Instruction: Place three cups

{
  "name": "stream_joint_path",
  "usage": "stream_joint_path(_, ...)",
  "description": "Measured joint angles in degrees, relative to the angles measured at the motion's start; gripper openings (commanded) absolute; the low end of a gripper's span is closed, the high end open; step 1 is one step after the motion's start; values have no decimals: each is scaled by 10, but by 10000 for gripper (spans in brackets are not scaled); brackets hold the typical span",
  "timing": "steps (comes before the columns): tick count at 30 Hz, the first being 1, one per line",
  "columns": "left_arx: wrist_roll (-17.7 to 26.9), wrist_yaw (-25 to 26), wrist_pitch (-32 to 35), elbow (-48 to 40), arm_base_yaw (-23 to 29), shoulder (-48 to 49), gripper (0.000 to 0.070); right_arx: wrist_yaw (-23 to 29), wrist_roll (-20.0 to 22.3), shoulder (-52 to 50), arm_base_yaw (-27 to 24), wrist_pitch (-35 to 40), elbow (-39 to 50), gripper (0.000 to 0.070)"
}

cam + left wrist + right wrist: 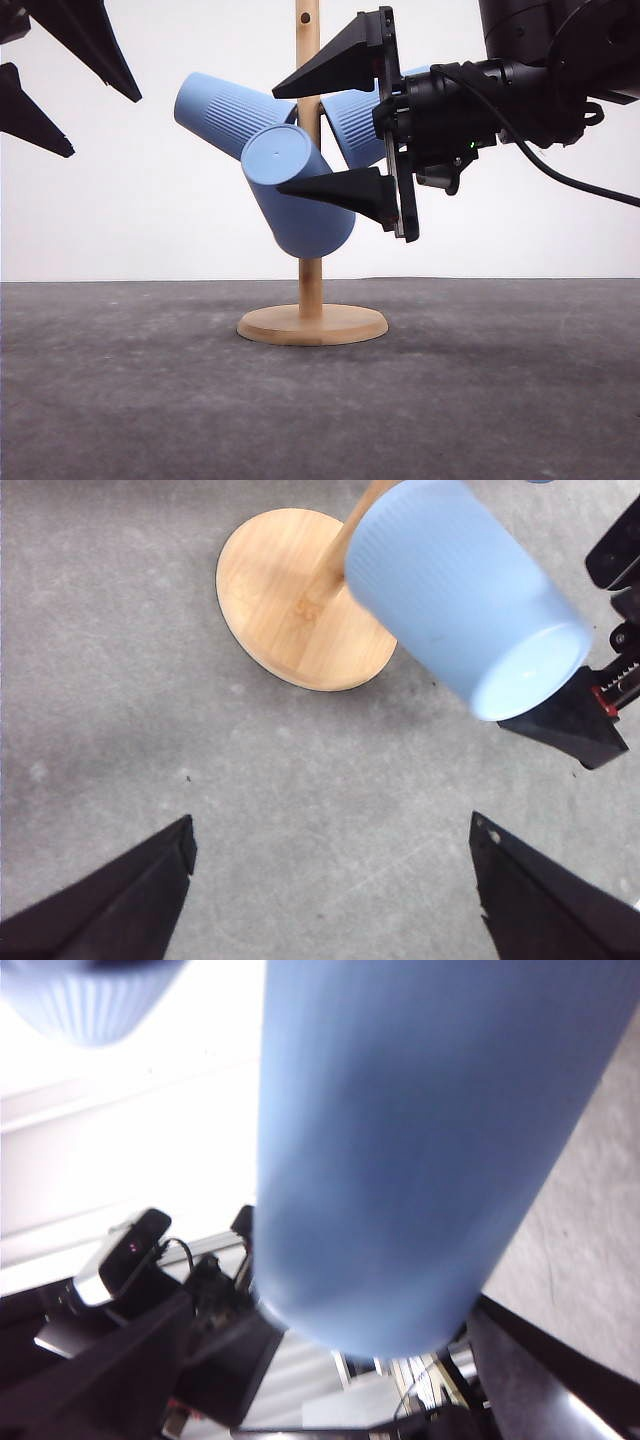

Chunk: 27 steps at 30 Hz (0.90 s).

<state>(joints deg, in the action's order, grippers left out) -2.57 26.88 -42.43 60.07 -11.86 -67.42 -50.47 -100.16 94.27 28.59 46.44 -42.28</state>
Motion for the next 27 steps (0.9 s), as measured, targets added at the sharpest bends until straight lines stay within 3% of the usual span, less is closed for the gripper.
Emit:
stream_joint_path(11, 0, 0, 0, 0, 0, 0, 517, -5, 0, -7, 23, -6, 0, 554)
stream_joint_path(17, 0, 0, 0, 0, 0, 0, 517, -3, 40, -79, 22, -95, 18, 549)
stream_joint_path(21, 0, 0, 0, 0, 0, 0, 516, 19, 137, -163, 22, -240, 28, 492)
stream_joint_path(27, 0, 0, -3, 0, 0, 1, 516, 117, 412, -303, 5, -527, 29, 489)
